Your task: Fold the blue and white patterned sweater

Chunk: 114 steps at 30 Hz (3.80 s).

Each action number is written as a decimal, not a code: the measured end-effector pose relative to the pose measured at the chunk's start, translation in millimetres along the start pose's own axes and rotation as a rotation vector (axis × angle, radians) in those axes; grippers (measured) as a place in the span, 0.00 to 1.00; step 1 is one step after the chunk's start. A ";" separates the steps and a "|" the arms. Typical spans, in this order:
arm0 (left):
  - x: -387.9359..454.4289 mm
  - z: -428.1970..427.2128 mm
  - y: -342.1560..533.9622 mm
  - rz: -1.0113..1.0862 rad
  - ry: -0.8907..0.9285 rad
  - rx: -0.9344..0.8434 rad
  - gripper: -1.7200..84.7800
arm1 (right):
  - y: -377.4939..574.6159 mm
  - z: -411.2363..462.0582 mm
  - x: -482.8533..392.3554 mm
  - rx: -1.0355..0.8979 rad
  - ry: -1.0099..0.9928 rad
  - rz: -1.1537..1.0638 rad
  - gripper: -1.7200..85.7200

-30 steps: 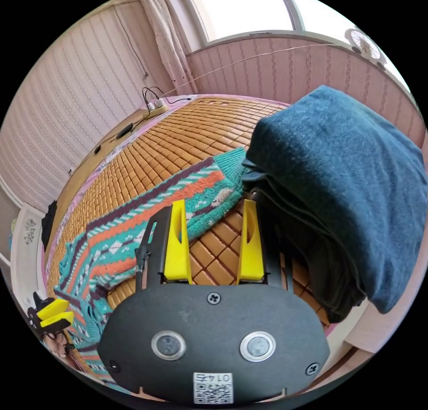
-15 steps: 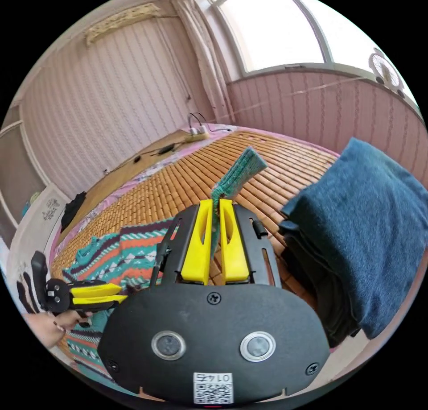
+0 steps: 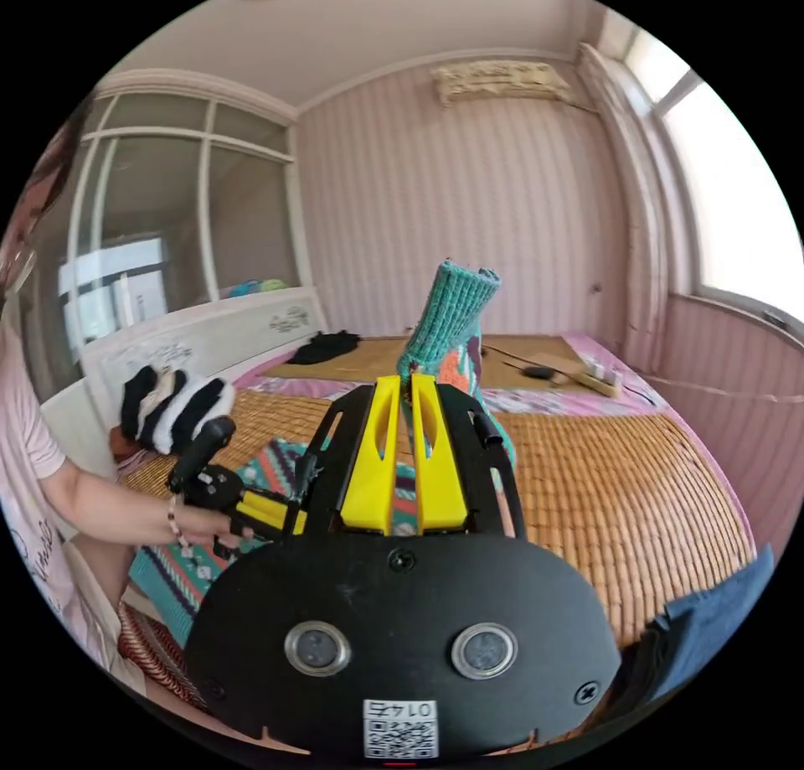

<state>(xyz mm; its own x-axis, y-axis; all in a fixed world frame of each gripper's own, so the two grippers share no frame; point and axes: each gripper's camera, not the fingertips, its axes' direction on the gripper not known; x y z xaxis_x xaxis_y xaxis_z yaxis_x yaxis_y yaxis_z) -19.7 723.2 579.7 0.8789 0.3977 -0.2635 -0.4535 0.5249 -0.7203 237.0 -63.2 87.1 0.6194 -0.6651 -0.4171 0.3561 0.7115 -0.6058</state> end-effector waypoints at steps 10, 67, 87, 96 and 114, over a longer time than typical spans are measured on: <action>-214.9 -346.5 356.8 -0.598 -0.279 0.163 0.12 | 189.0 196.1 -255.2 -0.733 -0.437 -0.215 0.05; -434.5 -520.5 171.1 -0.447 -0.202 0.164 0.08 | 122.4 192.2 73.8 -0.485 -0.231 0.117 0.08; -145.6 -569.6 464.2 -0.711 -0.024 0.127 0.13 | 367.0 28.4 -8.9 -0.776 0.056 0.528 0.17; -75.4 -487.1 366.2 -0.579 -0.241 -0.091 0.13 | 355.8 41.4 -71.6 -0.779 0.284 0.253 0.03; 154.5 -424.1 202.3 -0.122 -0.368 -0.156 0.10 | 327.5 302.9 -326.1 -0.993 -0.005 -0.562 0.01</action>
<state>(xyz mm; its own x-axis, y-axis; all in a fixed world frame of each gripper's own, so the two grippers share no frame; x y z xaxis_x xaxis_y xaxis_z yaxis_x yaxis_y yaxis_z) 87.2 571.7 121.2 0.8002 0.5971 0.0565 -0.2966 0.4758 -0.8280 363.5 455.4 229.9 0.5507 -0.8305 0.0836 -0.1261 -0.1818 -0.9752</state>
